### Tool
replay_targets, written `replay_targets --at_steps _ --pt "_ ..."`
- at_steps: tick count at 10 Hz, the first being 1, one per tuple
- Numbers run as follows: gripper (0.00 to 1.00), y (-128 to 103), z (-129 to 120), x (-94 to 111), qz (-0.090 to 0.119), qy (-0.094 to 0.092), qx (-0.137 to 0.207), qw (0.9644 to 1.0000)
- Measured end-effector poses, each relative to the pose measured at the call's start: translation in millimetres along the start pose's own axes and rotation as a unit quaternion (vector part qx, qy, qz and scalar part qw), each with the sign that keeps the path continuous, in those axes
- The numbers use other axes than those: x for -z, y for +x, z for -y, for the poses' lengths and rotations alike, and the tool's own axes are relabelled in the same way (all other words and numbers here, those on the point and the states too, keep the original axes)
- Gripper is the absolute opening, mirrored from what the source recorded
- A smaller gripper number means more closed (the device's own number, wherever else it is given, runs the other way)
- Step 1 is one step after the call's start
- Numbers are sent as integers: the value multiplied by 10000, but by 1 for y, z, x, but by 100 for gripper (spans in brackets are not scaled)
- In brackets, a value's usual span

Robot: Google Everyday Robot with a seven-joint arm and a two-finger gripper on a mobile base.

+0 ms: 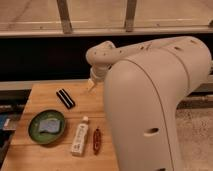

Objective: Move the arm in a circular motion

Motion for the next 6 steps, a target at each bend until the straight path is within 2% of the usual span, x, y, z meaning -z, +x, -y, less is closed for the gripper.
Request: replay_targets --at_steps 1,3,6 --pt "76 5 -21 0 -57 -24 125 9999" --pt "76 20 -40 3 -160 21 137 9998" --pt "76 57 -23 11 -285 256 -53 9993"
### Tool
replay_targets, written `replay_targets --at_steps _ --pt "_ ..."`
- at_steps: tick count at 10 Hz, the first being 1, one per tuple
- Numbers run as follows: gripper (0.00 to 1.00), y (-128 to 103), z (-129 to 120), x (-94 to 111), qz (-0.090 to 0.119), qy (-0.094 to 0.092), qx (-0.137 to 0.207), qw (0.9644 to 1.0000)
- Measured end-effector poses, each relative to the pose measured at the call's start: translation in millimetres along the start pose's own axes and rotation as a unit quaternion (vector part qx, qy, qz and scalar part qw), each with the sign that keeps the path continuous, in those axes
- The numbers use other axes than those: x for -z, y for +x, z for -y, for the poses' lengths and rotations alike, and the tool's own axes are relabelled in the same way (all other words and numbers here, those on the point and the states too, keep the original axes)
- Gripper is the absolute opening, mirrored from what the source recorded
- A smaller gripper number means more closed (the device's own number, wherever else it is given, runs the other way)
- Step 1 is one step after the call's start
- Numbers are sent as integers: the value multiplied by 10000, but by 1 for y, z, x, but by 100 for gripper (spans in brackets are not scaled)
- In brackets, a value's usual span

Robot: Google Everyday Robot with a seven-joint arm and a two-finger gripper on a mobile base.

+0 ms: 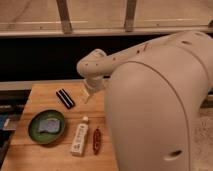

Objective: Move the arm in a circular motion

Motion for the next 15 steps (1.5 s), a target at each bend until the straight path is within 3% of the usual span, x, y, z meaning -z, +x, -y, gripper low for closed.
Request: replay_targets --at_steps 2,4,7,9,11,13,15 --pt "76 40 34 4 -97 188 -353 9992" --pt "76 74 75 7 -190 406 -799 9958" --pt "76 105 162 10 -325 824 -1445 9855" --pt "76 99 215 7 -340 1018 -1673 9800" --pt "76 81 247 4 -326 1130 -1795 9767" --pt "76 58 250 2 -283 1172 -1786 9765" --pt "76 22 234 -2 -221 1139 -1650 9794"
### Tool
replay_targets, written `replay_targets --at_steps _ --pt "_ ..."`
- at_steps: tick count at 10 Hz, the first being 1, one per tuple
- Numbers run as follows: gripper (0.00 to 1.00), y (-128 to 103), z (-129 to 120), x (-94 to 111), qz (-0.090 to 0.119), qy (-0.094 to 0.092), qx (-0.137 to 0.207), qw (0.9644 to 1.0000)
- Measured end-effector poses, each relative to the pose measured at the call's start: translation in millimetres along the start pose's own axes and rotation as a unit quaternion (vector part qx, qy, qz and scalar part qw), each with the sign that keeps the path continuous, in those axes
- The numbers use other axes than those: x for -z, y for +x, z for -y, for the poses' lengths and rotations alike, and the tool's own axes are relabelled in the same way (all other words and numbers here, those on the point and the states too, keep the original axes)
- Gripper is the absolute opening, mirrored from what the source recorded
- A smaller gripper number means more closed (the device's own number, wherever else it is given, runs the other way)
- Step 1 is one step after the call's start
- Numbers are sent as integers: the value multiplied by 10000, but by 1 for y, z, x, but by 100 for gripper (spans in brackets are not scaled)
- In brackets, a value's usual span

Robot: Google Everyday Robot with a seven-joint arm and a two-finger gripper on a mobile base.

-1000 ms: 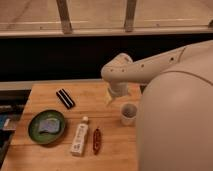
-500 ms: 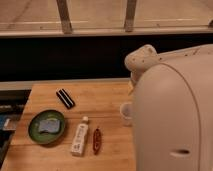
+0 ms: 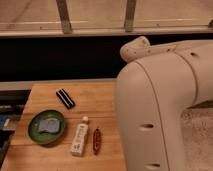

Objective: Move the arm in a circular motion

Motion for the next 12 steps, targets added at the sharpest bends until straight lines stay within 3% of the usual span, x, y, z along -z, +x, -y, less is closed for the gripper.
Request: replay_targets --at_steps 3,5,9,10,12 --pt "76 -33 -72 11 136 -361 511 9980" --pt "76 -32 -133 29 268 -745 1038 9914" --pt "76 21 -205 61 333 -1258 1747 9760" --pt "76 38 -210 67 340 -1323 1799 9742" --pt "76 69 -201 73 317 -1372 1739 9746"
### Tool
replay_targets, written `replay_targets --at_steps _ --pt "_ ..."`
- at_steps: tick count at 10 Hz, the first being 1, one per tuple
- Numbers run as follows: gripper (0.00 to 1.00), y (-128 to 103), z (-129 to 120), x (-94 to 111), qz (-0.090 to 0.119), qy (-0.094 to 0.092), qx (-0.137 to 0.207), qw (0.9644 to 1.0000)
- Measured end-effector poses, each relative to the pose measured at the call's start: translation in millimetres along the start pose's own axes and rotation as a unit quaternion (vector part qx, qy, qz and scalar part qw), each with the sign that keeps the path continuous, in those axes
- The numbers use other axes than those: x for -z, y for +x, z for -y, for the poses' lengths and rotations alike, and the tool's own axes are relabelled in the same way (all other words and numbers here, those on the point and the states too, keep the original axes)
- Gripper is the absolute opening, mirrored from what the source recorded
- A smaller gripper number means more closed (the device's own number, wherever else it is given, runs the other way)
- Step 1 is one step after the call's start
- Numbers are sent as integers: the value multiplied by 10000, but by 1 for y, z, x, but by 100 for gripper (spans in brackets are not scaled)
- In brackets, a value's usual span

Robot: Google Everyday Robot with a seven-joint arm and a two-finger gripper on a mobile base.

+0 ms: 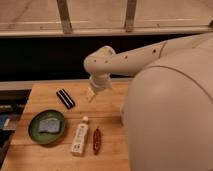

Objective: Move the arm in a circular motion

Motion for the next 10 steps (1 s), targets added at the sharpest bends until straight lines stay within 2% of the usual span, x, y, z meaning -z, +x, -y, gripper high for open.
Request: replay_targets --at_steps 2,3,5,6,7,8,9,10 --pt "76 38 22 8 -17 -10 -338 9994" --pt "76 60 47 10 -32 10 -605 9982" --pt "76 87 90 13 -50 62 -1037 9946" --pt "76 99 119 16 -48 110 -1299 9915" --pt "76 109 158 19 -42 201 -1561 9875" --pt "76 112 181 20 -51 264 -1672 9856" --pt "76 113 208 21 -57 343 -1747 9840" --pt "76 111 222 21 -63 398 -1760 9836"
